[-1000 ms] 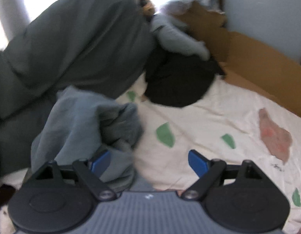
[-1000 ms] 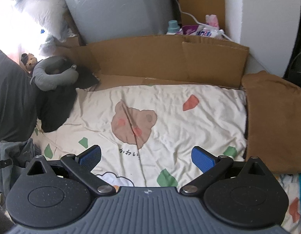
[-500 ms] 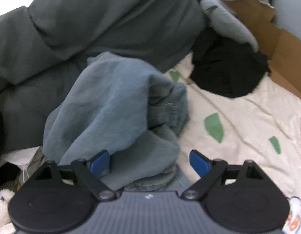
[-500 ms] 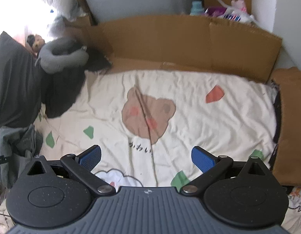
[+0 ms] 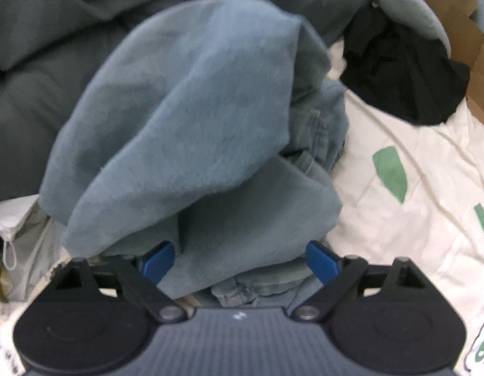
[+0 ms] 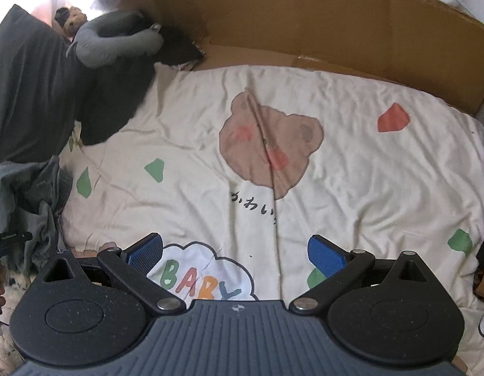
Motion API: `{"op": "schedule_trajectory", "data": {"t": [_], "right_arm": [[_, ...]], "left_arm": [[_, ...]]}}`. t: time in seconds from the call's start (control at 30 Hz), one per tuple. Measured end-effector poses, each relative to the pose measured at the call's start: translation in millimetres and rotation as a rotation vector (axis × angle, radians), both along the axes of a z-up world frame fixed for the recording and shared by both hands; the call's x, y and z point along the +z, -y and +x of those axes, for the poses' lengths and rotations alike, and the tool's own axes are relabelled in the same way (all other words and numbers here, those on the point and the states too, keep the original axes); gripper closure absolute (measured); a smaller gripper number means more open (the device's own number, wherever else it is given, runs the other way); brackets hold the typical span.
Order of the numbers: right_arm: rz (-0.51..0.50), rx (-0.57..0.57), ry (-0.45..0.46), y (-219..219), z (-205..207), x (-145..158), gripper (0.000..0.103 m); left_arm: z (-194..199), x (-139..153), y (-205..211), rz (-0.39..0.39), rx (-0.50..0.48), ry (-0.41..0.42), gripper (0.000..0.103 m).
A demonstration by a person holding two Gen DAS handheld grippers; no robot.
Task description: Fold clothes
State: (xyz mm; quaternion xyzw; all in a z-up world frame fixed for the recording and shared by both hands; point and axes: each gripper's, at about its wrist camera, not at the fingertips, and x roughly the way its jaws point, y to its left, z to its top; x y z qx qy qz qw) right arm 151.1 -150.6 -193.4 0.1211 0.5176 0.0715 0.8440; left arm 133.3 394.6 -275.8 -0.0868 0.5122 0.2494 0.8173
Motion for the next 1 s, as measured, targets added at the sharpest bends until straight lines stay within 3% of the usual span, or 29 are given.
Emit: {"op": "schedule_trajectory", "data": {"t": [0.2, 0.27, 0.3, 0.37, 0.47, 0.57, 0.73, 0.87, 1.0], "right_arm": [[0.009, 0.022, -0.041, -5, -1, -7, 0.002], [0.003, 0.030, -0.052, -7, -2, -8, 0.002], [-0.001, 0.033, -0.056, -9, -3, -9, 0.002], [-0.007, 0.039, -0.063, -11, -4, -10, 0.002], [-0.007, 0.050, -0.061, -15, -6, -10, 0.002], [0.012, 0.062, -0.050, -18, -7, -9, 0.002], [0.060, 0.102, -0.031, -24, -12, -16, 0.001], [0.073, 0.110, -0.097, -29, -12, -37, 0.002], [0.084, 0.127, -0.091, -37, -8, -41, 0.002]], "left_arm": [[1, -13, -5, -0.058, 0.005, 0.018, 0.032], [1, -14, -2, -0.053, -0.001, 0.036, 0.047], [1, -13, -1, -0.052, -0.003, 0.043, 0.050], [2, -9, 2, -0.059, -0.008, 0.056, 0.067], [2, -3, 6, -0.058, -0.015, 0.070, 0.082], [3, 3, 12, -0.053, -0.016, 0.071, 0.090], [-1, 20, 17, -0.067, -0.031, 0.100, 0.095], [-14, 30, 26, -0.081, -0.060, 0.126, 0.096], [-20, 39, 36, -0.128, -0.091, 0.146, 0.096]]}}
